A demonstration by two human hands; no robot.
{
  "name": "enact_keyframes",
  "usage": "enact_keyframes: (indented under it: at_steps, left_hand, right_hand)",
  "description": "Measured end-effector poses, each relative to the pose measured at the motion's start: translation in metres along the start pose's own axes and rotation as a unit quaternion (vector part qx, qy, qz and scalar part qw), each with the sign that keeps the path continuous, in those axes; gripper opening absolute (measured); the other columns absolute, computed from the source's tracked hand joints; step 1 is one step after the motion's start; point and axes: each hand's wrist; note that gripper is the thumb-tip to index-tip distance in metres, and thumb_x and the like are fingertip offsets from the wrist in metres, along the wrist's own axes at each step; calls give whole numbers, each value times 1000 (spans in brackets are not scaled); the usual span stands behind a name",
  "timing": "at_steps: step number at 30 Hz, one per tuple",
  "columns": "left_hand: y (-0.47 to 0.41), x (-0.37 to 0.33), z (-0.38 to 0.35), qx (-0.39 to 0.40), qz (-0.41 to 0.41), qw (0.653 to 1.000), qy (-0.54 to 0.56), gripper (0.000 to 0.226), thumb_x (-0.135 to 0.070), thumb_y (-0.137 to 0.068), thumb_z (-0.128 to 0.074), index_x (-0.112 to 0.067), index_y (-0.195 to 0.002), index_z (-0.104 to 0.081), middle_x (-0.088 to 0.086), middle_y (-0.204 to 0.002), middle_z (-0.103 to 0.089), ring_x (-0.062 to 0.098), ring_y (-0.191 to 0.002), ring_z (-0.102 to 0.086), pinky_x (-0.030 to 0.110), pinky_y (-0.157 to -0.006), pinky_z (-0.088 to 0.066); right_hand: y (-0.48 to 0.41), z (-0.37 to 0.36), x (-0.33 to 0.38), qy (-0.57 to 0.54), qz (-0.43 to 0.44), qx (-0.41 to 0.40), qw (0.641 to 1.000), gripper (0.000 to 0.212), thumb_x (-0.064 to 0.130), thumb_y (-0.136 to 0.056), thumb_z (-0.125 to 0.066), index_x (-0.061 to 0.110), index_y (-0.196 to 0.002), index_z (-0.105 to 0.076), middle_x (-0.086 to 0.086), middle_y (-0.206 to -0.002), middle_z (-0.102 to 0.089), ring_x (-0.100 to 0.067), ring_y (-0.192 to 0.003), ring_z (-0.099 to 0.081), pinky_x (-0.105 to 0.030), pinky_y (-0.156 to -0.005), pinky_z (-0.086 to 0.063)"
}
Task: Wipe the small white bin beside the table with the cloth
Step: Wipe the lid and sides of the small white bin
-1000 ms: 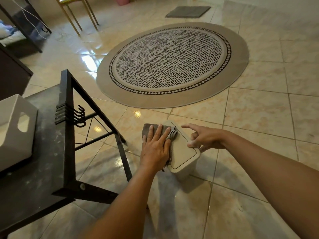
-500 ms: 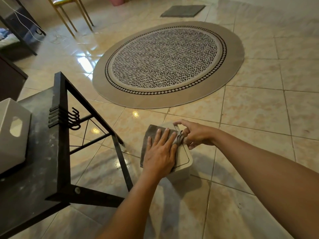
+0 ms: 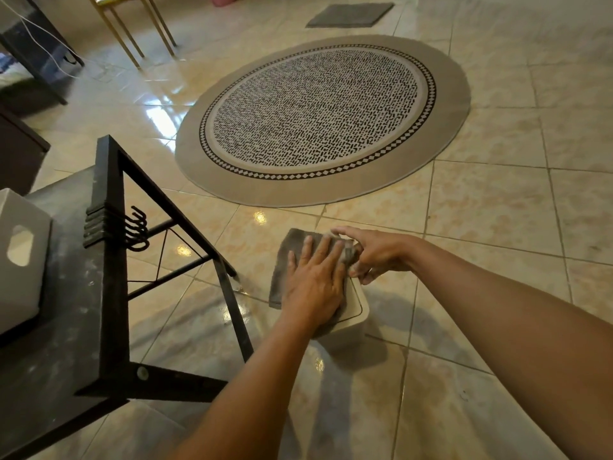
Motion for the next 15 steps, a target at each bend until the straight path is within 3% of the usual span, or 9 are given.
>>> enact_keyframes:
  at_steps: [2, 6, 10, 15]
  left_hand:
    - [0, 5, -1, -1, -29, 1000, 2, 55, -49, -104, -15, -37, -157, -8, -10, -165, 5, 16, -150, 17, 50, -123, 4]
    - [-11, 14, 1, -24, 89, 995, 27, 56, -48, -105, -19, -35, -158, -7, -9, -165, 5, 18, -151, 16, 49, -122, 8]
    - [2, -1, -1, -2, -19, 1000, 13, 55, -48, -105, -17, -36, -157, -9, -10, -165, 5, 17, -150, 17, 51, -122, 4]
    - [-2, 26, -1, -30, 113, 992, 36, 55, -47, -106, -20, -34, -158, -7, -6, -166, 4, 20, -151, 15, 48, -123, 5]
  right_hand:
    - [-1, 0, -1, -4, 3, 6, 1000, 99, -19, -85, -59, 39, -156, -20, -13, -98, -59, -19, -75, -62, -34, -67, -58]
    - [-3, -2, -2, -18, -2, -4, 1000, 99, -16, -85, -63, 40, -155, -21, -10, -78, -55, -18, -72, -63, -33, -65, -58]
    - [-2, -1, -3, -12, 3, 5, 1000, 98, -19, -85, -58, 39, -156, -21, -10, -99, -54, -19, -76, -64, -34, -66, -60]
    - [-6, -3, -7, -23, 4, -10, 1000, 97, -15, -85, -63, 37, -156, -23, -7, -80, -53, -17, -73, -63, -34, -64, -60]
Point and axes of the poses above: each hand's wrist, its own y-axis away from the middle knuckle, its own z-axis out of the back of the hand, x = y × z
